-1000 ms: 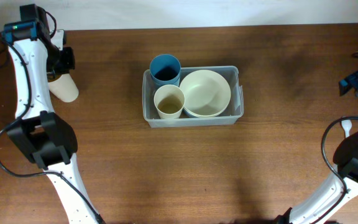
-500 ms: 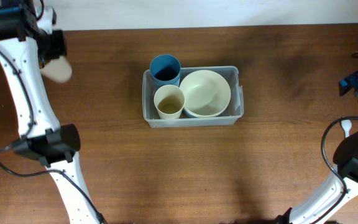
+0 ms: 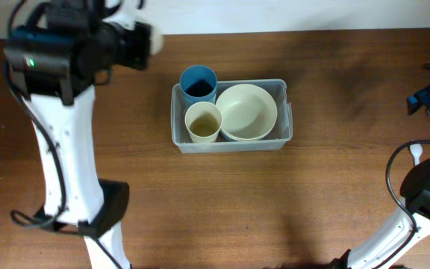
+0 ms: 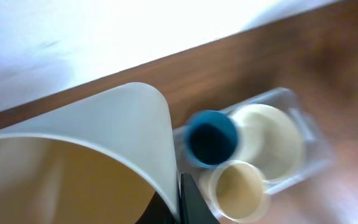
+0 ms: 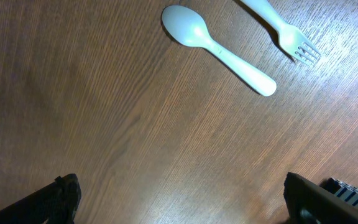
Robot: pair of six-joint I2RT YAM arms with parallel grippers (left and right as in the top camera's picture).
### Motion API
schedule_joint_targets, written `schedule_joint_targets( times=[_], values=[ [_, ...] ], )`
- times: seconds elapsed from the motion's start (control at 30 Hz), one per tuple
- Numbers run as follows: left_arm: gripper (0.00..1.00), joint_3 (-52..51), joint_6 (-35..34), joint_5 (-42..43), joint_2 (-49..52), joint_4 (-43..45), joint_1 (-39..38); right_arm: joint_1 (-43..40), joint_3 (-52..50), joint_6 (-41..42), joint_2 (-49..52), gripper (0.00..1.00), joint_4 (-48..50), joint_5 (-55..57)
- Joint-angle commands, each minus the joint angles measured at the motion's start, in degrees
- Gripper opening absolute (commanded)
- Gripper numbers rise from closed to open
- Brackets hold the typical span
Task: Pack container
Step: 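Carry the second cream cup and stack it into the first cream cup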
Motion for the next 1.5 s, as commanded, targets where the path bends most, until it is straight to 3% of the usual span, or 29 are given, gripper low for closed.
schedule_joint_targets(
  times=[0.0,0.4,0.67,1.47],
  values=[
    [0.01,-3.98,-2.67,0.72,-6.49,-0.02,-3.13,0.15,-0.22,0.28,0.20,0.99,0.04,0.85],
    [0.02,-26.29,-4.31,13.05,-15.85,-0.04,-9.42,0.15,-0.22,0.28,0.20,0.99,0.04,0.85],
    [0.02,-36.72,-4.28,10.62,-15.82,-0.04,-9.73,0.15,-0.22,0.28,0.20,0.99,0.04,0.85],
    [0.01,-40.87,-1.92,10.10,-14.01,6.25,-9.73,0.15,-0.22,0.28,0.20,0.99,0.02,0.85]
  ],
)
